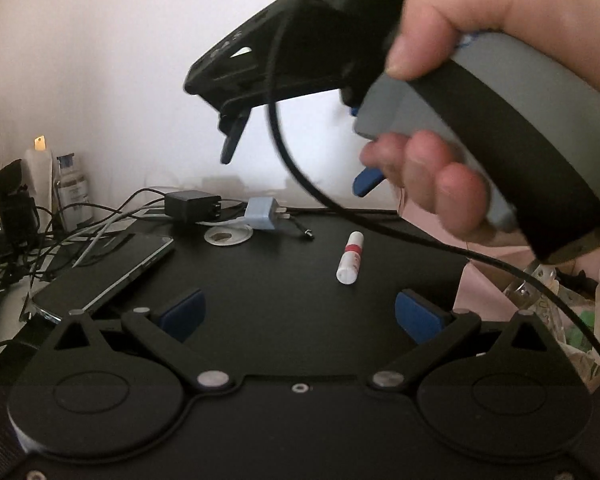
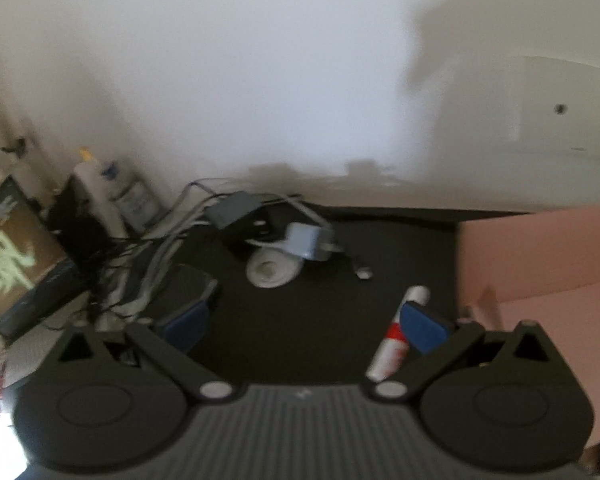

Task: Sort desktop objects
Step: 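Reach the right tool to the white red-banded tube on the desk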

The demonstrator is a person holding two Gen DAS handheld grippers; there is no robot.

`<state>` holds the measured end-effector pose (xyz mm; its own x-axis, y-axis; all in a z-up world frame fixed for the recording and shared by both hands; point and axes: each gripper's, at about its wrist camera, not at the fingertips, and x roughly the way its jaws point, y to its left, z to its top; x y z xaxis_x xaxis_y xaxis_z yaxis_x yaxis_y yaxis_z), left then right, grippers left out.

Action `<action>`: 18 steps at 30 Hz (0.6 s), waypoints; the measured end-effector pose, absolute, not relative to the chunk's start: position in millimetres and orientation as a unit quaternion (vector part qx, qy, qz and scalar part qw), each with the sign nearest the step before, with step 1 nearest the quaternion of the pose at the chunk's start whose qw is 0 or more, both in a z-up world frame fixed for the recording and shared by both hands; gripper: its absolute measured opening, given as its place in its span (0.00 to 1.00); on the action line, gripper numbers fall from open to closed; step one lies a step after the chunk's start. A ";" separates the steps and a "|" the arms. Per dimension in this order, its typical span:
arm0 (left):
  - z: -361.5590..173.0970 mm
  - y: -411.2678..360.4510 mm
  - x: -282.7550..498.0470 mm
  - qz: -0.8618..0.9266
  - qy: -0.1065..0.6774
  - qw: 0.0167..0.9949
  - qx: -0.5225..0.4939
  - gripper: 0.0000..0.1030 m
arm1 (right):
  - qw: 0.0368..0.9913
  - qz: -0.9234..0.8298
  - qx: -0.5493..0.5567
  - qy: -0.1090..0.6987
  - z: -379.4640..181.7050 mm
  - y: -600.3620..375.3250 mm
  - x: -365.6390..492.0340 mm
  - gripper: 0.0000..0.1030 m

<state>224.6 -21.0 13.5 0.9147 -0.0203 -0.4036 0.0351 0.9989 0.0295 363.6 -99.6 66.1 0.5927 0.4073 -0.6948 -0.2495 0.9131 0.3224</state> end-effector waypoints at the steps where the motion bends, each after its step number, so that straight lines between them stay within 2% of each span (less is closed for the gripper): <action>1: 13.5 -20.7 225.2 -0.014 0.208 0.978 0.016 1.00 | 0.885 0.187 0.097 0.415 66.5 -97.3 364.6 0.99; 9: 13.1 -19.6 227.1 -0.014 0.213 0.977 0.012 1.00 | 0.879 0.124 0.015 0.461 61.0 -87.2 375.1 0.99; 18: 12.3 -21.5 226.7 -0.014 0.211 0.977 0.019 1.00 | 0.877 0.046 -0.060 0.474 48.8 -94.4 383.7 0.99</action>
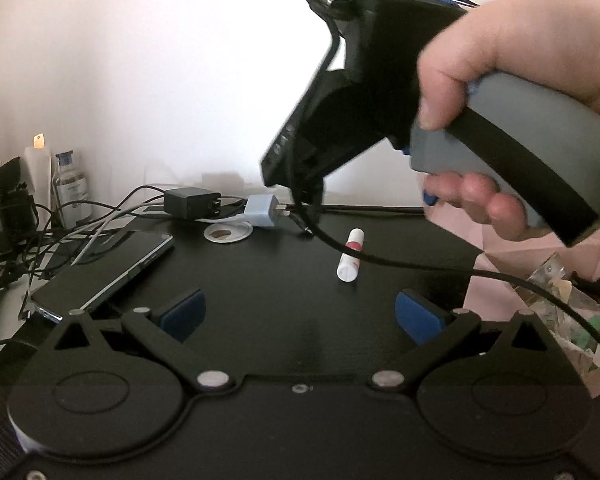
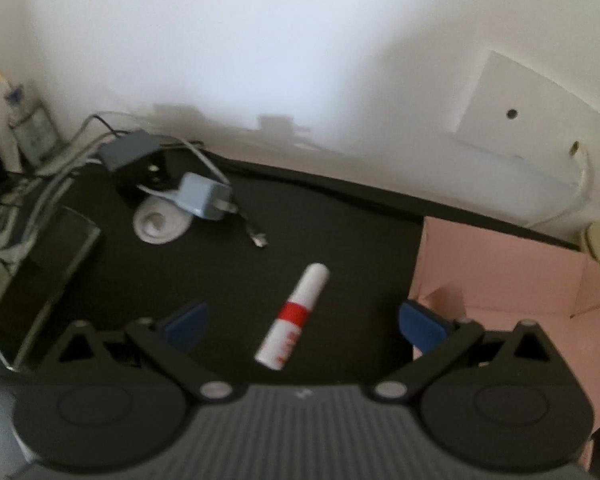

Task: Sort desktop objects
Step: 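Reach the right tool to the white red-banded tube on the desk, then close the right tool on the red-banded tube and lift it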

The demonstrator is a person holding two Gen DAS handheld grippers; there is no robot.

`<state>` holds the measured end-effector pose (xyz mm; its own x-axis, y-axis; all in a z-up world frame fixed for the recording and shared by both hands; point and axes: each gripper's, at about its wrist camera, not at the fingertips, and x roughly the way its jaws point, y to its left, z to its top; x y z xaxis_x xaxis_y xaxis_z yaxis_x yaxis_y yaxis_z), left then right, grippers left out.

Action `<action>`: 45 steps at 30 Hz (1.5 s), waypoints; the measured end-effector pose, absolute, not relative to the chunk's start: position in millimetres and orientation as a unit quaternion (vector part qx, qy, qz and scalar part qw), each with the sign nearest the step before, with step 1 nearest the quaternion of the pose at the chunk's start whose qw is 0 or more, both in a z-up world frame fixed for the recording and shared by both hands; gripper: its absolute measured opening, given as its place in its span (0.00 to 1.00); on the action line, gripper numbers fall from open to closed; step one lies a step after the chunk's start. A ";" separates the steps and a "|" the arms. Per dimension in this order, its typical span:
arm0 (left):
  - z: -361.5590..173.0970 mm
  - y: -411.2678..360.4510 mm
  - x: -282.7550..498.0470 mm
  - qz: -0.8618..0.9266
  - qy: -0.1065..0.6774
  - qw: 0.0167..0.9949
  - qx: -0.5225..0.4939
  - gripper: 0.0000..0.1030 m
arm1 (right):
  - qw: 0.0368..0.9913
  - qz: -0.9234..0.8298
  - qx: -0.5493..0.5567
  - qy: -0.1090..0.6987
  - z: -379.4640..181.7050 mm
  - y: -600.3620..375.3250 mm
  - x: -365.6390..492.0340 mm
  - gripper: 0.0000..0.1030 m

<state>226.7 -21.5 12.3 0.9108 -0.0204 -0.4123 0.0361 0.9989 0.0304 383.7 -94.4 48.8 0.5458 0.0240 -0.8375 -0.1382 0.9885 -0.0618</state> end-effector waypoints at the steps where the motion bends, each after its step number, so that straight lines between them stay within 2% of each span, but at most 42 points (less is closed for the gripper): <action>1: 12.3 -21.5 226.6 -0.015 0.211 0.977 0.018 1.00 | 0.876 0.041 -0.067 0.476 47.6 -95.6 384.1 0.99; 6: 13.1 -22.5 225.8 -0.014 0.210 0.977 0.019 1.00 | 0.873 0.028 -0.085 0.480 44.8 -105.8 379.3 0.99; 11: 13.3 -24.8 223.4 -0.014 0.204 0.979 0.026 1.00 | 0.883 0.066 -0.025 0.465 61.9 -107.6 373.7 0.98; 17: 13.4 -25.5 223.0 -0.014 0.207 0.978 0.025 1.00 | 0.882 0.131 -0.053 0.451 71.8 -72.4 369.9 0.97; 21: 14.1 -23.7 223.2 -0.013 0.209 0.978 0.019 1.00 | 0.864 0.142 -0.051 0.481 50.5 -62.6 377.6 0.84; 25: 14.2 -23.1 224.3 -0.013 0.211 0.977 0.016 1.00 | 0.854 0.111 -0.042 0.507 28.3 -65.5 385.0 0.80; 27: 13.9 -23.7 225.5 -0.016 0.213 0.977 0.018 1.00 | 0.850 0.105 -0.038 0.514 22.5 -66.8 387.0 0.69; 31: 13.5 -24.4 227.2 -0.017 0.213 0.977 0.023 1.00 | 0.851 0.094 -0.037 0.515 17.2 -69.0 388.7 0.66; 38: 12.3 -25.5 229.0 -0.019 0.216 0.976 0.027 1.00 | 0.850 0.095 -0.061 0.515 7.8 -69.9 388.1 0.50; 41: 11.8 -27.1 230.5 -0.020 0.219 0.975 0.033 1.00 | 0.852 0.115 -0.072 0.506 9.2 -67.0 384.8 0.37; 43: 11.4 -28.5 231.4 -0.019 0.223 0.974 0.039 1.00 | 0.853 0.124 -0.080 0.500 9.8 -63.5 382.3 0.24; 44: 11.0 -29.6 232.2 -0.018 0.226 0.973 0.044 1.00 | 0.855 0.123 -0.084 0.497 9.6 -62.4 381.5 0.13; 45: 10.7 -30.7 232.9 -0.018 0.229 0.972 0.049 1.00 | 0.857 0.121 -0.087 0.494 9.4 -61.4 380.6 0.06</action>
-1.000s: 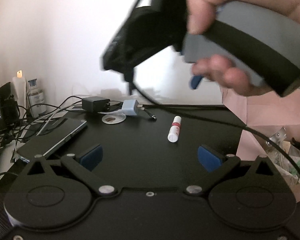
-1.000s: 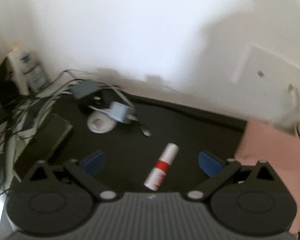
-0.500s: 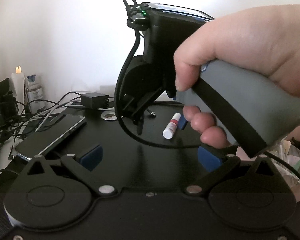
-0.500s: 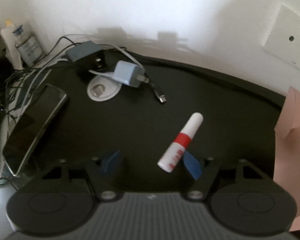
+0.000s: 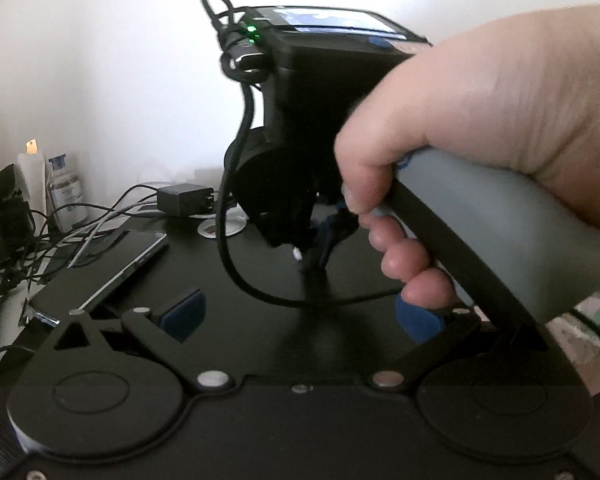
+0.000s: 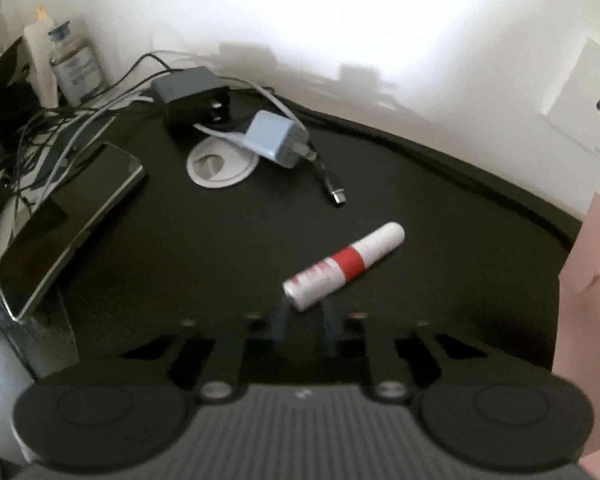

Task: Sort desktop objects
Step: 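Close the right tool on the red-banded tube and lift it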

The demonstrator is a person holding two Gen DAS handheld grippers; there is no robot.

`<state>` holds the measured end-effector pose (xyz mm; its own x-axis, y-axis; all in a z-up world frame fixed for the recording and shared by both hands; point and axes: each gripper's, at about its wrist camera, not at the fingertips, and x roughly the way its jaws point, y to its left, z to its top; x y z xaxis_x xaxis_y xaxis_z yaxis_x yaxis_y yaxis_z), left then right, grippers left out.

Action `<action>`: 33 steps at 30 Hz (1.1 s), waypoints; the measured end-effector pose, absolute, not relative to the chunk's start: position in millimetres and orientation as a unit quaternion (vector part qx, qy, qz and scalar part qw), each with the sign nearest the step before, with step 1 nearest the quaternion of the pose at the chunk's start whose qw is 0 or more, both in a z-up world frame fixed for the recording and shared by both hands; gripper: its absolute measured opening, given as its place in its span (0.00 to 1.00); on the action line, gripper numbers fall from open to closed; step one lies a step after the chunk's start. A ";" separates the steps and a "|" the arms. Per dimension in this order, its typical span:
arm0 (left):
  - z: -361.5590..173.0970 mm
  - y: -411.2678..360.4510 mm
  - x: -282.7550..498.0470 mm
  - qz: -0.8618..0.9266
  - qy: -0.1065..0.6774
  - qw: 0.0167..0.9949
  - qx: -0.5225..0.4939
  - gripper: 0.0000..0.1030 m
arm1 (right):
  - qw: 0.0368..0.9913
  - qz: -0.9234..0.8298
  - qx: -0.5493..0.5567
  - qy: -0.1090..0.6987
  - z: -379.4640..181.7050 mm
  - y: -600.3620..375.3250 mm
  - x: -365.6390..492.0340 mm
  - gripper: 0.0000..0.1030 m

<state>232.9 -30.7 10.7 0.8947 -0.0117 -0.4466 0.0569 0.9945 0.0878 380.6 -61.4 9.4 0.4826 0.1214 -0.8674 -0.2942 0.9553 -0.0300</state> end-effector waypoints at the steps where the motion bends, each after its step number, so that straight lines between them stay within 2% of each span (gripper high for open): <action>1: 10.3 -31.7 233.4 -0.018 0.231 0.971 0.053 1.00 | 0.858 0.120 -0.091 0.491 9.2 -60.3 379.8 0.04; 5: 11.3 -28.9 232.2 -0.019 0.221 0.974 0.042 1.00 | 0.866 0.110 -0.082 0.481 9.9 -65.2 378.3 0.02; 13: 11.5 -17.4 240.2 -0.012 0.240 0.971 0.006 1.00 | 0.896 0.136 -0.026 0.423 54.9 -86.0 368.1 0.02; 17: 12.4 -15.0 240.6 -0.006 0.234 0.972 0.002 1.00 | 0.888 0.123 -0.017 0.443 52.1 -86.0 374.3 0.05; 19: 12.7 -14.7 240.3 -0.005 0.233 0.973 0.002 1.00 | 0.883 0.104 -0.008 0.457 44.9 -81.7 381.4 0.18; 20: 12.6 -14.6 240.6 -0.004 0.234 0.972 0.002 1.00 | 0.883 0.101 -0.004 0.459 41.8 -77.9 385.2 0.31; 21: 12.6 -14.2 241.2 -0.004 0.235 0.972 0.000 1.00 | 0.882 0.099 0.001 0.461 38.7 -74.0 389.0 0.37; 31: 12.4 -11.4 244.9 -0.001 0.246 0.969 -0.015 1.00 | 0.880 0.057 -0.063 0.467 8.8 -40.2 414.0 0.37; 32: 12.5 -11.9 244.5 -0.001 0.246 0.969 -0.015 1.00 | 0.878 0.056 -0.067 0.471 5.8 -40.3 413.9 0.35; 33: 12.5 -12.3 244.1 -0.001 0.246 0.969 -0.015 1.00 | 0.880 0.059 -0.063 0.467 5.6 -41.9 412.4 0.30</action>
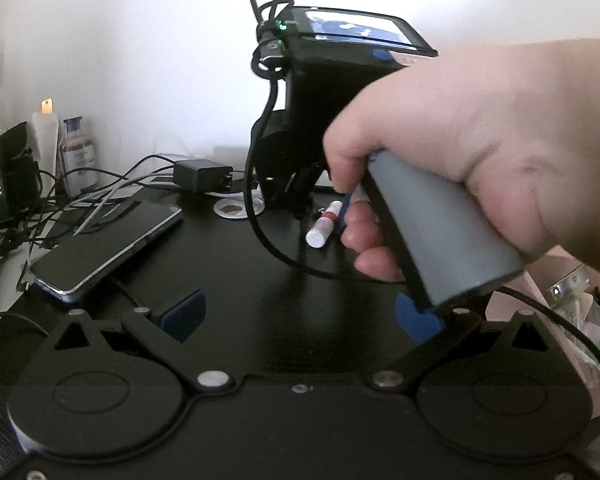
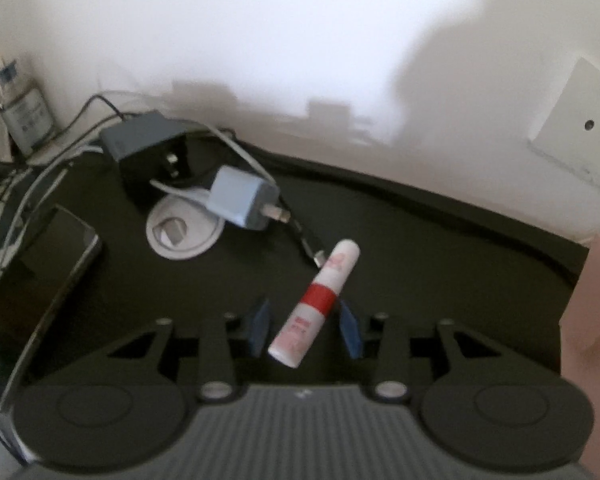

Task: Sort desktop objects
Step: 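Close the right tool on the red-banded tube and lift it, then carry the red-banded tube over the pink box with the right tool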

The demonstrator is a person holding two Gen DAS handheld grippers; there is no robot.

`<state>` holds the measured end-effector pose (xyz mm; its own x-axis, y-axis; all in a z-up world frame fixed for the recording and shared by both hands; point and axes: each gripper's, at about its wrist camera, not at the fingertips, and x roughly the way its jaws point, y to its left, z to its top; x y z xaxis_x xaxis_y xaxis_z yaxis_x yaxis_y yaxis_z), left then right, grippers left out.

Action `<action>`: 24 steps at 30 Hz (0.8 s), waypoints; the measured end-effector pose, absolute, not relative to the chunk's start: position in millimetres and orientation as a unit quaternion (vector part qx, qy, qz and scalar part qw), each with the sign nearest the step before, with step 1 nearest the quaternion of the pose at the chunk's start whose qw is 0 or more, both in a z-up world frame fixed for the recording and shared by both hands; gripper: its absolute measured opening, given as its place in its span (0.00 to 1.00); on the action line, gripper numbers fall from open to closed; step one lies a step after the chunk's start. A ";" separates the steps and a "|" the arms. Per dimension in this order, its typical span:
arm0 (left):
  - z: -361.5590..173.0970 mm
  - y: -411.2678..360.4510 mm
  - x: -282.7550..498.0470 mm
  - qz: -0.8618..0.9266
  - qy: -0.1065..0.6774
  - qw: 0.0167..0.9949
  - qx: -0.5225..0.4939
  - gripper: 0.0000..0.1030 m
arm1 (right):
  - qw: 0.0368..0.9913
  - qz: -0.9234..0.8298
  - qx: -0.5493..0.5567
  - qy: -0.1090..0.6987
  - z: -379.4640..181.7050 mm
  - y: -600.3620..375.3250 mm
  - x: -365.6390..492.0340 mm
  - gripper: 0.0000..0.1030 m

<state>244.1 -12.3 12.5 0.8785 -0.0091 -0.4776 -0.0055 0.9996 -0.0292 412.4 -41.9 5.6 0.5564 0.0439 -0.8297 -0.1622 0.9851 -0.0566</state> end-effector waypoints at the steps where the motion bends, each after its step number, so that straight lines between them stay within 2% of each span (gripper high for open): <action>1: 12.4 -13.0 244.3 -0.002 0.248 0.969 -0.013 1.00 | 0.880 0.059 -0.064 0.467 5.5 -43.8 411.0 0.26; 3: 11.5 -14.6 245.5 -0.006 0.253 0.967 -0.008 1.00 | 0.880 0.058 -0.065 0.467 5.5 -47.4 408.1 0.18; 4: 11.2 -15.4 245.4 -0.008 0.253 0.968 -0.005 1.00 | 0.882 0.051 -0.068 0.464 5.2 -49.9 406.6 0.17; 13: 10.5 -10.5 246.9 -0.003 0.259 0.965 -0.026 1.00 | 0.909 0.085 -0.015 0.409 38.8 -79.5 380.1 0.17; 24: 11.9 -10.8 243.7 -0.002 0.262 0.965 -0.028 1.00 | 0.947 0.138 0.026 0.290 110.0 -146.5 287.6 0.17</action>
